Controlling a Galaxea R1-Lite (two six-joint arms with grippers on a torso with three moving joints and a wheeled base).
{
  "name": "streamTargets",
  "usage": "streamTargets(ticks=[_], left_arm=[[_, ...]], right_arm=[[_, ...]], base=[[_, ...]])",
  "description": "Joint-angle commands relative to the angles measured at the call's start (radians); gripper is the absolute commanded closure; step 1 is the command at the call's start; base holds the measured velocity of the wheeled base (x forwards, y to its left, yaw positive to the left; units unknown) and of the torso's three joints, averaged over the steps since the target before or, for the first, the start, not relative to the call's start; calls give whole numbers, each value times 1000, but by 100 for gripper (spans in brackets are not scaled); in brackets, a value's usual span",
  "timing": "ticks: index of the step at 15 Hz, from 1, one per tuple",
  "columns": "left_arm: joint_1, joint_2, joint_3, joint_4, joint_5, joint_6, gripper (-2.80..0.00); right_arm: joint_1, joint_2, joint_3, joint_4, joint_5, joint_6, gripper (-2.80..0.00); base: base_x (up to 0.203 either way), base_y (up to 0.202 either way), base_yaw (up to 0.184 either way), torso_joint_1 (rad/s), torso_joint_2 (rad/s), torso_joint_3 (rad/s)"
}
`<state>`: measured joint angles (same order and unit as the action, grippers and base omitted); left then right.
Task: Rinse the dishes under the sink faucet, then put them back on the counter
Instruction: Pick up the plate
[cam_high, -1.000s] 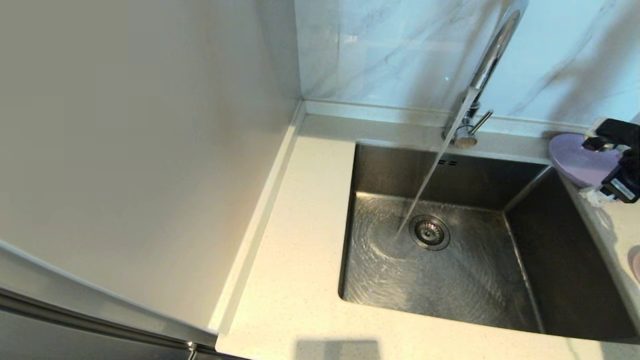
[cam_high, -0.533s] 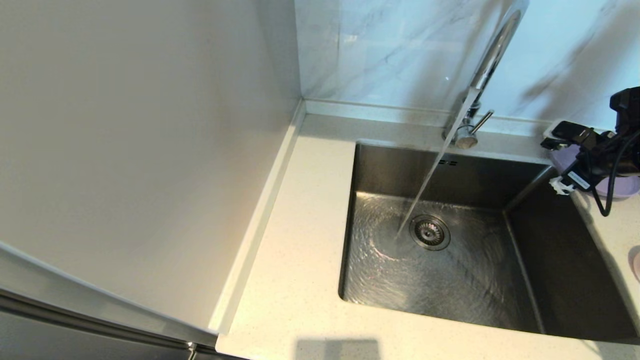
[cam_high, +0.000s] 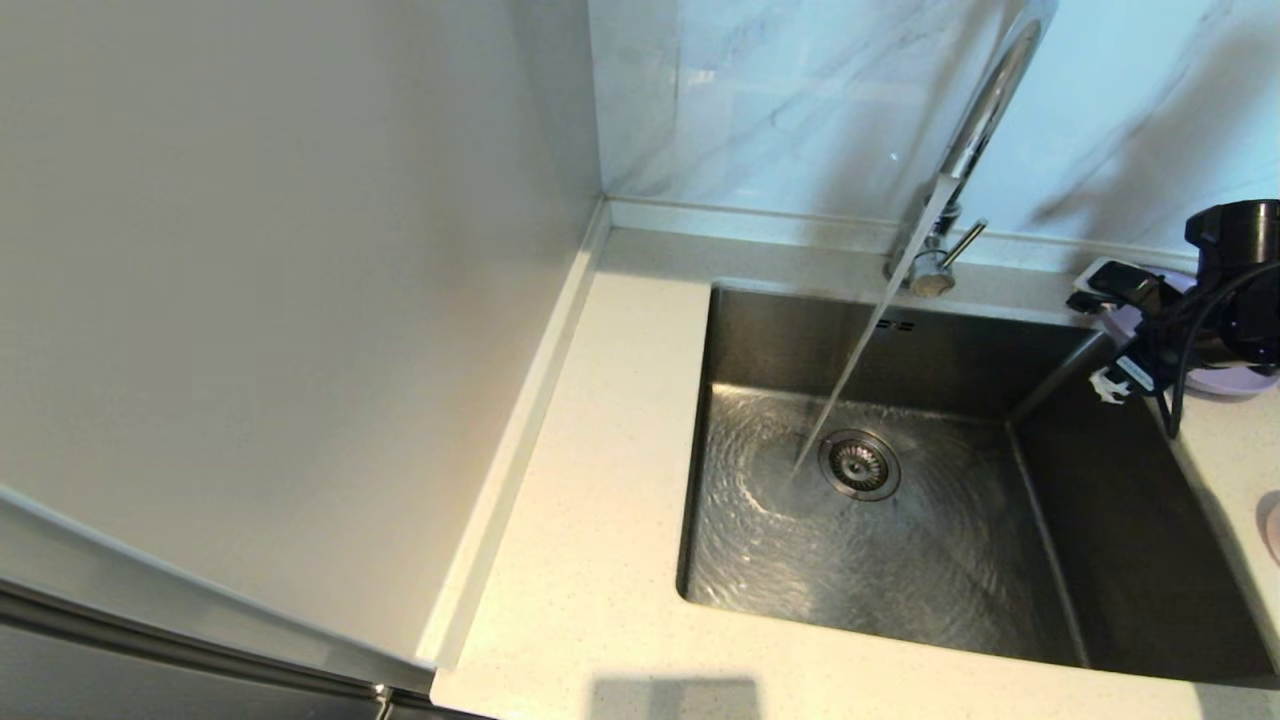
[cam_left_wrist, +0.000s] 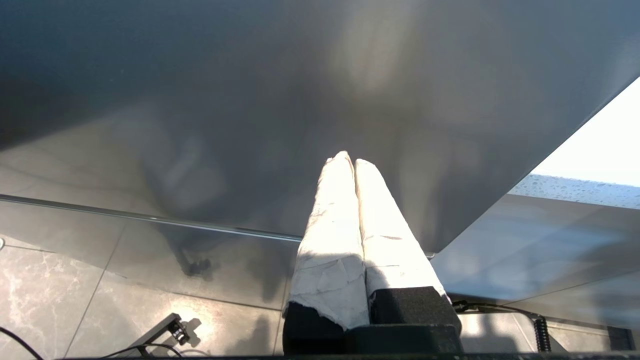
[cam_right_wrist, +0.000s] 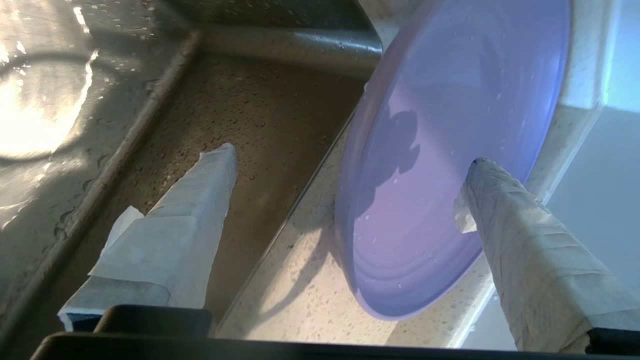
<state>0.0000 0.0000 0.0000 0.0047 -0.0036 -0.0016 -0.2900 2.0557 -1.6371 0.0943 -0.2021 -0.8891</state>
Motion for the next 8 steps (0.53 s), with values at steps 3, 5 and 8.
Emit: streamTargets(ticks=[3,5,8], left_arm=[[0,0,0,0,1,0,0],[0,0,0,0,1,0,0],[0,0,0,0,1,0,0]], right_arm=[[0,26,-15,0,-50,41,0],[-1,35,-15,-6,-51,43,0],[0,37,-20,-13,-51,76,0]], base=[[0,0,0,0,0,0],[0,0,0,0,0,0],[0,0,0,0,0,0]])
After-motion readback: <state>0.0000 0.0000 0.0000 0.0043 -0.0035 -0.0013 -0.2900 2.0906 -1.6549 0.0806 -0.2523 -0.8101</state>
